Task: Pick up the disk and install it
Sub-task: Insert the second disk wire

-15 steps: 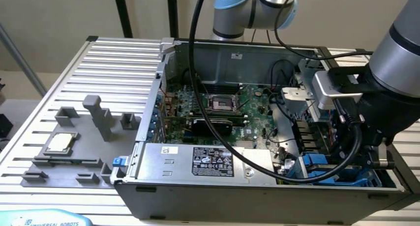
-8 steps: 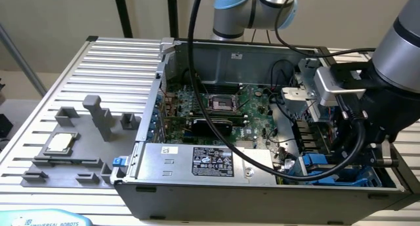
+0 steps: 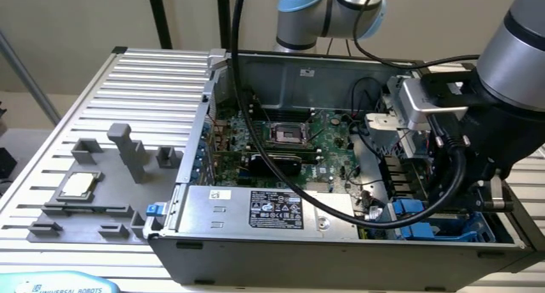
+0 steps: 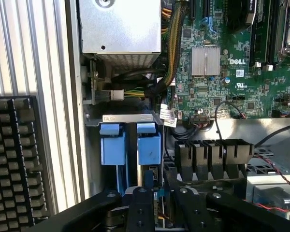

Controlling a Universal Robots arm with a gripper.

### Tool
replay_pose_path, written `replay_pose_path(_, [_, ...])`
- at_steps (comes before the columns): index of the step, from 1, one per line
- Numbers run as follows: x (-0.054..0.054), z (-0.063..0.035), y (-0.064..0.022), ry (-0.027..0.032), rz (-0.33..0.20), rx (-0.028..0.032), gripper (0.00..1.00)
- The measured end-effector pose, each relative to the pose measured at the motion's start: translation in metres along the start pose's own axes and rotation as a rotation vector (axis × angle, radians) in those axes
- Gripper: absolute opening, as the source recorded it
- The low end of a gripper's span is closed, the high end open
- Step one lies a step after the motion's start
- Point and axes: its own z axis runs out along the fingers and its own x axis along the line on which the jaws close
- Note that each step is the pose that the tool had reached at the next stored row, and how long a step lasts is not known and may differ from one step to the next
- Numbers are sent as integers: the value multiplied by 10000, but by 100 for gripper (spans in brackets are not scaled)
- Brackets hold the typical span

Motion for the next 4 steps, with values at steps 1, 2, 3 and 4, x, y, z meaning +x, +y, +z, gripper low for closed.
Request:
replay_pose_path(1, [0,-1,0,2,0,2,24])
replay_pose_path(2, [0,-1,0,2,0,2,24])
replay_pose_path(3, [0,-1,0,1,0,3,24])
replay_pose_path(4, [0,-1,0,2,0,3,24])
